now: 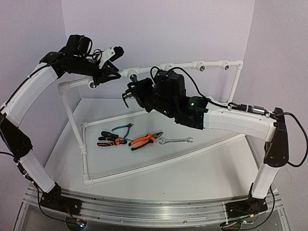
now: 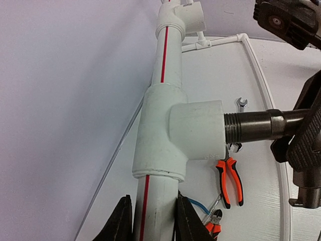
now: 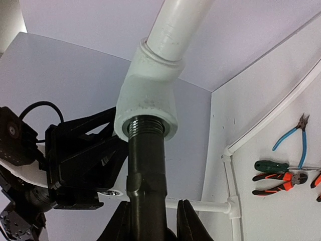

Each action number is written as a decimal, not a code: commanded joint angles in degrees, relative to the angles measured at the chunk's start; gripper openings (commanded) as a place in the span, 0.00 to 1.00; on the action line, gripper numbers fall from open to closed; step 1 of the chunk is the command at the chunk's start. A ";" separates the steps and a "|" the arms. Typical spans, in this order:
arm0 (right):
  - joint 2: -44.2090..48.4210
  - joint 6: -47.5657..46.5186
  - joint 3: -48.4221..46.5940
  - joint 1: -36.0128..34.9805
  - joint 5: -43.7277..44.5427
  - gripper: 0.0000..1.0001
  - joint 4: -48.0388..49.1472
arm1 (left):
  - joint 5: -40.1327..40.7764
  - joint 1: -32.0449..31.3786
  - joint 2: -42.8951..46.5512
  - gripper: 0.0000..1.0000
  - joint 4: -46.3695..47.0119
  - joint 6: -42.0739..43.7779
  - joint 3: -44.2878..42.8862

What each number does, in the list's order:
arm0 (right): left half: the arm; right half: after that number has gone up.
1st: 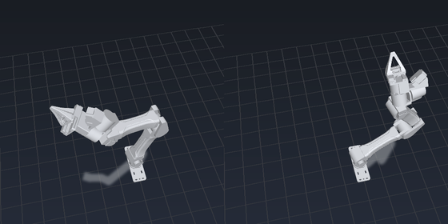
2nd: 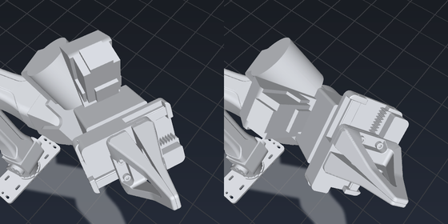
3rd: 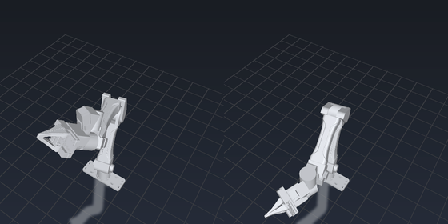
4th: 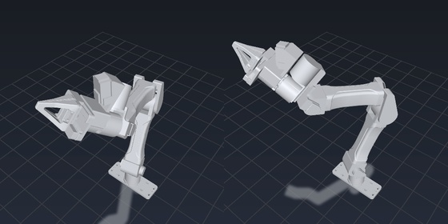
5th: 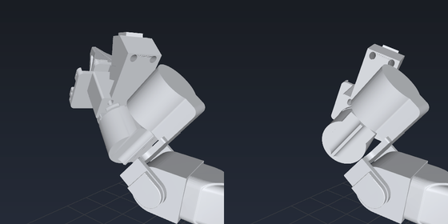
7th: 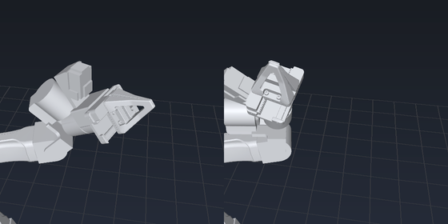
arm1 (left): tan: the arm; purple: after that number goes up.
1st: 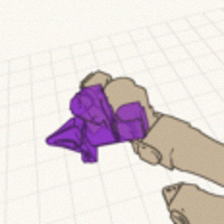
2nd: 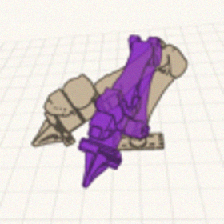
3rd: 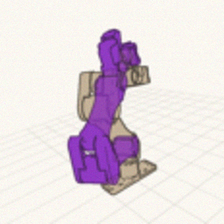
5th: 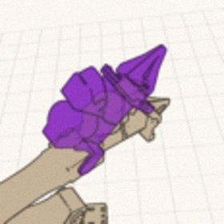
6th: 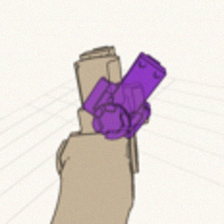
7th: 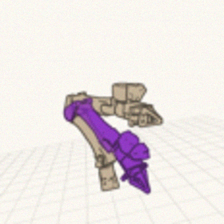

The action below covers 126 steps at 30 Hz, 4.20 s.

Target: Install the water faucets

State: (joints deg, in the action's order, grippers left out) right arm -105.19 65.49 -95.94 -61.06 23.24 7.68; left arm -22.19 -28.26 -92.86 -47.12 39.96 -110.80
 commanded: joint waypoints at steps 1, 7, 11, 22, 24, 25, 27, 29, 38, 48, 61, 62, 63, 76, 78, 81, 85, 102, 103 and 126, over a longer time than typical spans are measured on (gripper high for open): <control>2.96 14.31 2.68 7.48 6.55 0.00 11.08 | -9.00 -2.93 3.07 0.08 -6.39 -5.60 0.55; 3.74 13.80 4.09 7.76 7.20 0.00 11.82 | -8.48 -2.96 4.32 0.32 -5.16 -2.50 -0.96; 4.37 12.75 4.35 7.76 7.75 0.00 11.83 | -8.55 -2.94 5.15 0.41 -4.63 -0.69 -1.31; 4.28 12.93 4.36 7.80 7.76 0.00 11.92 | -12.11 -2.94 8.56 0.59 -6.39 12.33 -1.04; 4.22 12.99 4.36 7.83 7.72 0.00 11.92 | -12.94 -2.94 10.68 0.61 -5.33 16.93 1.98; 4.21 13.03 4.39 7.85 7.72 0.00 11.92 | -12.72 -2.94 12.08 0.62 -3.96 19.32 4.59; 4.20 13.22 4.49 7.84 7.69 0.00 11.92 | -11.81 -2.94 15.21 0.65 2.90 24.69 11.13; 4.20 13.50 4.61 7.86 7.49 0.00 11.92 | -10.78 -2.94 18.73 0.69 12.73 28.09 20.64; 3.75 14.58 4.97 7.86 7.21 0.00 12.01 | -15.65 -3.15 25.28 0.75 66.25 34.69 51.53; 3.53 14.43 4.81 7.83 7.04 0.00 12.12 | -12.21 -6.85 17.89 0.67 86.10 34.99 56.33; 3.82 14.83 5.84 7.78 7.34 0.00 12.44 | -12.42 -7.42 16.29 0.20 80.12 37.03 54.60; 3.84 14.84 5.93 7.80 7.31 0.00 12.50 | -12.24 -7.42 16.33 0.15 79.75 37.03 54.46; 3.85 14.88 6.01 7.81 7.31 0.00 12.51 | -11.96 -7.42 16.32 0.12 79.31 36.88 54.29; 6.59 13.23 10.00 7.82 7.68 0.11 12.71 | -9.93 -7.34 16.69 0.00 73.86 35.38 52.40; 6.99 12.22 10.18 7.81 7.71 0.14 12.71 | -9.63 -7.34 16.53 0.00 73.74 34.93 52.11; 7.25 11.28 10.06 7.85 7.80 0.18 12.71 | -9.39 -7.26 16.42 0.00 73.82 34.56 51.65; 7.36 10.12 9.66 7.89 7.13 0.26 12.80 | -9.10 -7.25 16.20 0.00 73.84 32.48 50.41; 15.11 -5.45 13.49 7.70 3.75 0.64 7.80 | -9.67 -7.25 15.79 0.00 72.91 32.90 49.18; 16.51 -10.90 12.39 7.54 4.00 0.65 4.18 | -9.52 -7.25 15.75 0.00 72.82 32.95 49.01; 8.55 -146.88 9.87 -3.92 13.04 0.72 10.42 | -9.90 -6.90 15.45 0.00 70.35 32.72 46.75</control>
State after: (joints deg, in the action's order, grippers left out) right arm -94.48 -64.01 -83.94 -65.70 36.26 10.02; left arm -35.62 -35.97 -77.01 22.00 73.72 -60.67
